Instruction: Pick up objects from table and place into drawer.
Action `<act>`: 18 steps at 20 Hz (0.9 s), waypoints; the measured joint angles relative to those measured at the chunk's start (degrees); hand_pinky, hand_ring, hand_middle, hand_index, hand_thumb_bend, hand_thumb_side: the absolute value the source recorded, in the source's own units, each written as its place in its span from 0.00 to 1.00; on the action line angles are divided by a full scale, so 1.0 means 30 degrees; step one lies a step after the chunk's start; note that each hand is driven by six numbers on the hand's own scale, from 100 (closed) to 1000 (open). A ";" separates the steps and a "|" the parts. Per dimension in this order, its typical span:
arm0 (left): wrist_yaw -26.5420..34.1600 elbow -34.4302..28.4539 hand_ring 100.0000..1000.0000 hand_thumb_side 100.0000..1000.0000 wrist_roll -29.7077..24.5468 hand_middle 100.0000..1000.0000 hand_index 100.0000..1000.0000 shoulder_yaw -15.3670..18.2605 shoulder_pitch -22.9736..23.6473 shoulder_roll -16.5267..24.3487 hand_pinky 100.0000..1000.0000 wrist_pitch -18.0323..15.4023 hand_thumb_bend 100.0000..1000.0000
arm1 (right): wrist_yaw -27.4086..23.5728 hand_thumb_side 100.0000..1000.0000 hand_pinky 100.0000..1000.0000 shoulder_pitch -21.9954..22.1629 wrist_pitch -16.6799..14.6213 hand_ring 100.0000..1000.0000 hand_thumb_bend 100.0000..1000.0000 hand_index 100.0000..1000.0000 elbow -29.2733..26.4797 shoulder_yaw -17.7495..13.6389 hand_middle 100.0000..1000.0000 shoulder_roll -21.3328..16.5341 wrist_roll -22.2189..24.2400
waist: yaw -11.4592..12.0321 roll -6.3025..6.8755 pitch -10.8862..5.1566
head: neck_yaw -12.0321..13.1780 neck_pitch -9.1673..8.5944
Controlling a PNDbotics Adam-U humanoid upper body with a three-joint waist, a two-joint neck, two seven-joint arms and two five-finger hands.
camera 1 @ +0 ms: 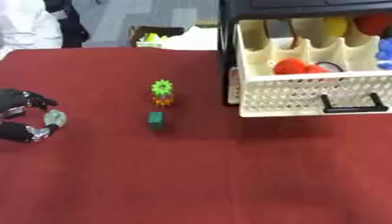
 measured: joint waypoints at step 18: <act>-0.1851 0.0823 0.77 0.83 0.0299 0.67 0.93 0.0094 -0.0459 -0.0360 0.71 0.0025 0.19 | 0.0234 1.00 0.59 -0.0008 0.0229 0.67 0.00 0.76 0.0000 -0.0121 0.55 0.0319 -0.0049 | -0.0260 0.0137 0.0254 | 0.0219 -0.0082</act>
